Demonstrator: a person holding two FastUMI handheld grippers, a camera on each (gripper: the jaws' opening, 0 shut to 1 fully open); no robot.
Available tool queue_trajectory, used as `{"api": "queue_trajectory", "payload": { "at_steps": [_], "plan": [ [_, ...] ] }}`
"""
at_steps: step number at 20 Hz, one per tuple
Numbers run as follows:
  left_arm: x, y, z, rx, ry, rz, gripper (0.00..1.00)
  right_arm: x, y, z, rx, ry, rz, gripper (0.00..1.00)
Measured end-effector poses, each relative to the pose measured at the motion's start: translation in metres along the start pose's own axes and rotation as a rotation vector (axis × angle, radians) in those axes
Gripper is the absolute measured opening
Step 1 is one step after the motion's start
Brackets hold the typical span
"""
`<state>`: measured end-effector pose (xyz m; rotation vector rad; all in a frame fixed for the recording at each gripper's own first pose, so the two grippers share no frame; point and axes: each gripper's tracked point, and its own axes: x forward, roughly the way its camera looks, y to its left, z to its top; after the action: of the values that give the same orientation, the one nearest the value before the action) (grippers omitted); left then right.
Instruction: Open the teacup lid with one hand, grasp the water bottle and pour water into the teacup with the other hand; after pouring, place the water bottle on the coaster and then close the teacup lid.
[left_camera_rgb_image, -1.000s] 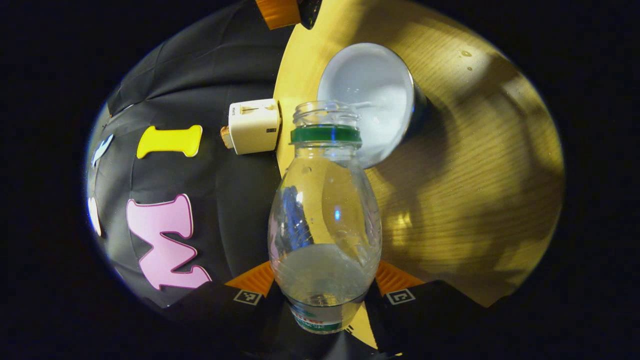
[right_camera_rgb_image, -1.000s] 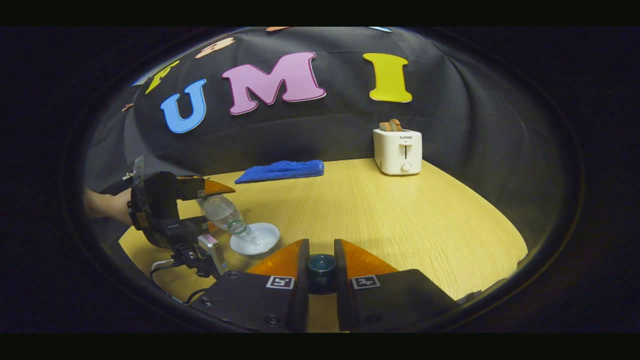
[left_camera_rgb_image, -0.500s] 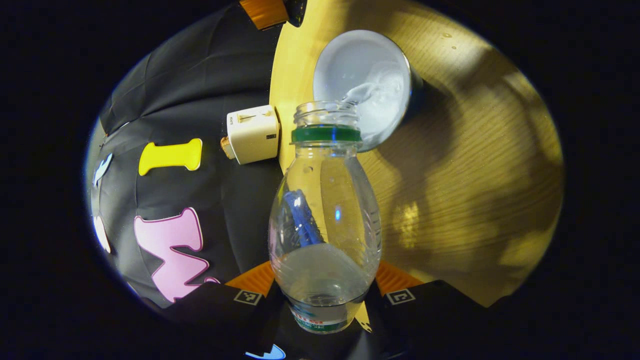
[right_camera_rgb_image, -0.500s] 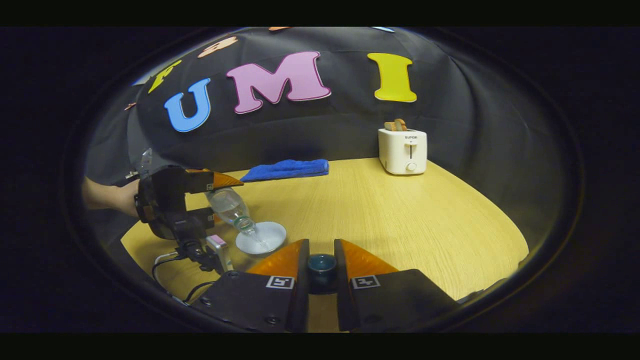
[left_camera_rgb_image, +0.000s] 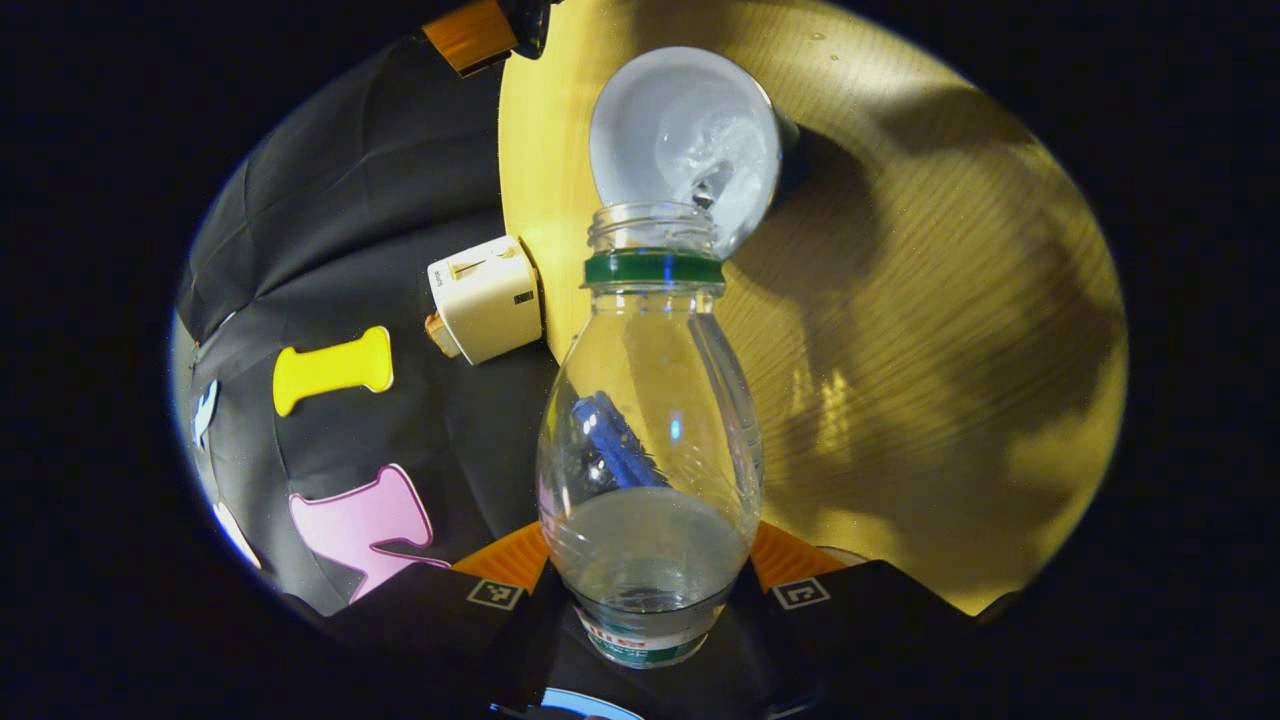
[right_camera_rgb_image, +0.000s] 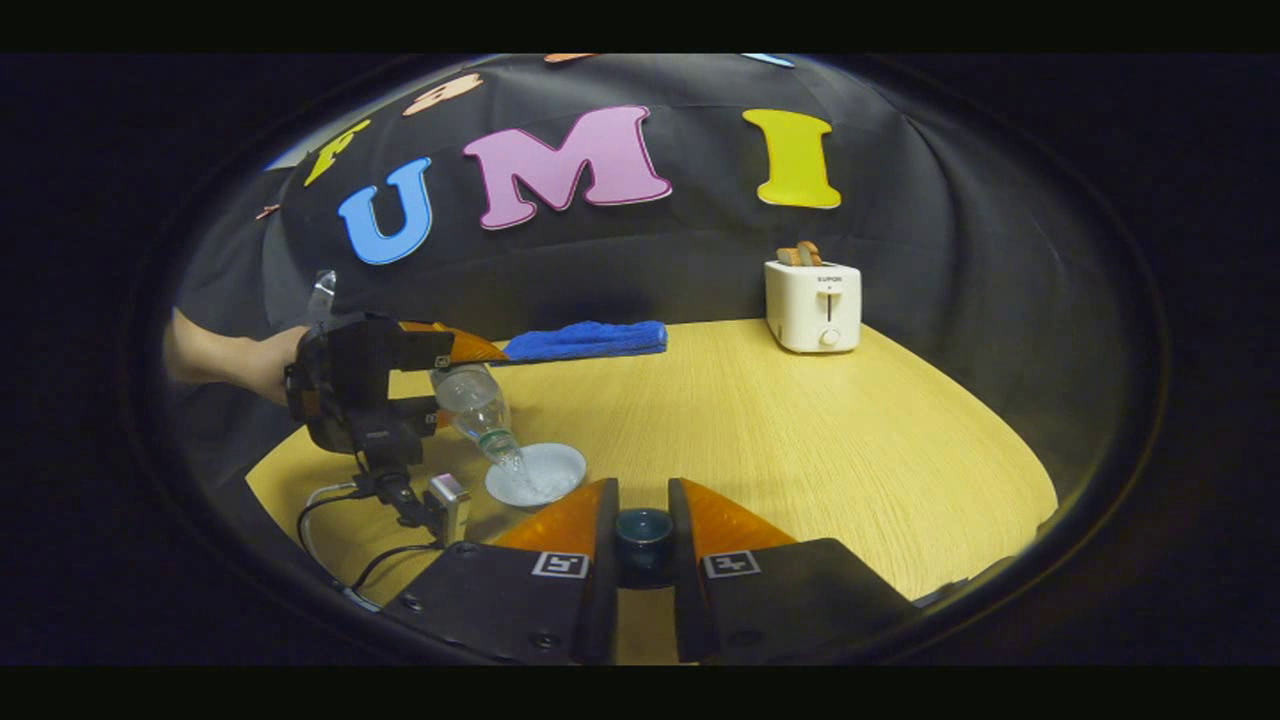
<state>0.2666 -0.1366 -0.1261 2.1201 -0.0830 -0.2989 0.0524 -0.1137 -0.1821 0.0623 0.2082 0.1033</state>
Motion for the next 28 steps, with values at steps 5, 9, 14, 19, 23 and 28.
{"api": "queue_trajectory", "payload": {
  "at_steps": [5,9,14,19,23,28],
  "plan": [
    [0.001,0.014,-0.001,0.053,-0.004,0.001,0.75,-0.005,0.002,-0.001,0.003,-0.001,0.001,0.31],
    [0.001,0.017,-0.002,0.092,-0.005,-0.010,0.75,-0.005,0.005,0.000,0.010,-0.002,0.007,0.27],
    [0.000,0.024,0.002,0.159,-0.024,0.000,0.75,-0.006,0.006,0.004,0.024,-0.004,0.006,0.27],
    [-0.006,0.027,0.005,0.167,-0.033,-0.009,0.75,-0.007,0.002,0.008,0.025,-0.001,-0.005,0.31],
    [-0.004,0.033,0.006,0.170,-0.035,-0.008,0.75,-0.007,-0.001,0.010,0.031,-0.001,-0.011,0.31],
    [0.001,0.032,0.008,0.164,-0.037,-0.018,0.75,-0.006,-0.002,0.011,0.026,0.000,-0.015,0.31]
  ]
}}
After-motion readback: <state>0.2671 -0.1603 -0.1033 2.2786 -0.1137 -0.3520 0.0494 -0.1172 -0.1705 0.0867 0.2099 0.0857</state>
